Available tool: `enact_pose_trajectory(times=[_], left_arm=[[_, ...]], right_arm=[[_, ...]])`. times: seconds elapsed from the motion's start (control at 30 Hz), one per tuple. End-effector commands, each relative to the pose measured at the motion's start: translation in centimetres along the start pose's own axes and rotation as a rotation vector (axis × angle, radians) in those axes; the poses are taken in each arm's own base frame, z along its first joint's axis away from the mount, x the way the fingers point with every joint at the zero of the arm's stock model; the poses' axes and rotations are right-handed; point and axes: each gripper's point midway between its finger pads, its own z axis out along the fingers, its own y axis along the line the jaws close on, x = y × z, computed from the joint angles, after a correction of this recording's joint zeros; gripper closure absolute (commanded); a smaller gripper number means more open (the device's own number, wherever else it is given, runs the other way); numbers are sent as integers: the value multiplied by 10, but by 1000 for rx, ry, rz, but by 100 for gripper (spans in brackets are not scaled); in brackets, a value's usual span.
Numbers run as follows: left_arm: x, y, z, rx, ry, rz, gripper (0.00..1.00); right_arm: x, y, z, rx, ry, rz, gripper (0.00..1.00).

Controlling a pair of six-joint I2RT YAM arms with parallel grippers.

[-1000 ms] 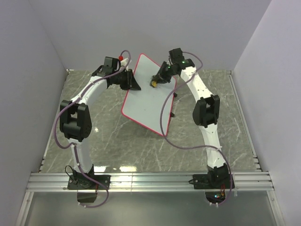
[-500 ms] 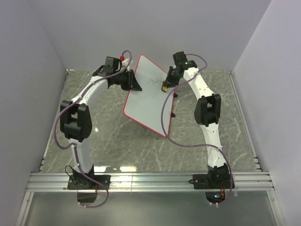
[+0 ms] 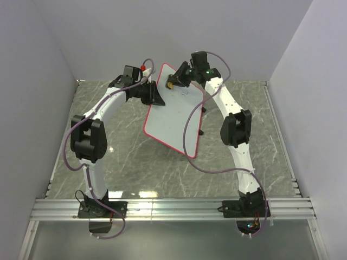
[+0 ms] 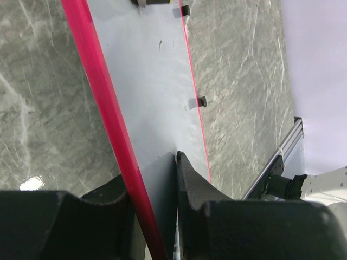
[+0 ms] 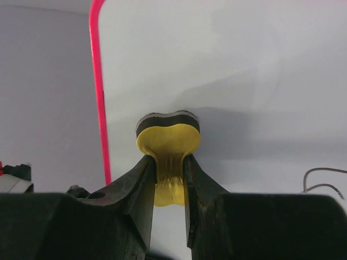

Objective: Erase the whiteboard

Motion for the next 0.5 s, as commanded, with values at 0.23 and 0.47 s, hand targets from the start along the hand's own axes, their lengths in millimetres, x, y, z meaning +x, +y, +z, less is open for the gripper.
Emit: enact_pose_trajectory(times=[0.23, 0.47], left_arm=[[115, -26, 53, 39, 345, 129, 100], [115, -27, 53, 44, 348, 125, 100]], right_arm=[[9, -87, 6, 219, 22, 65, 100], [0, -178, -20, 515, 5, 67, 100]])
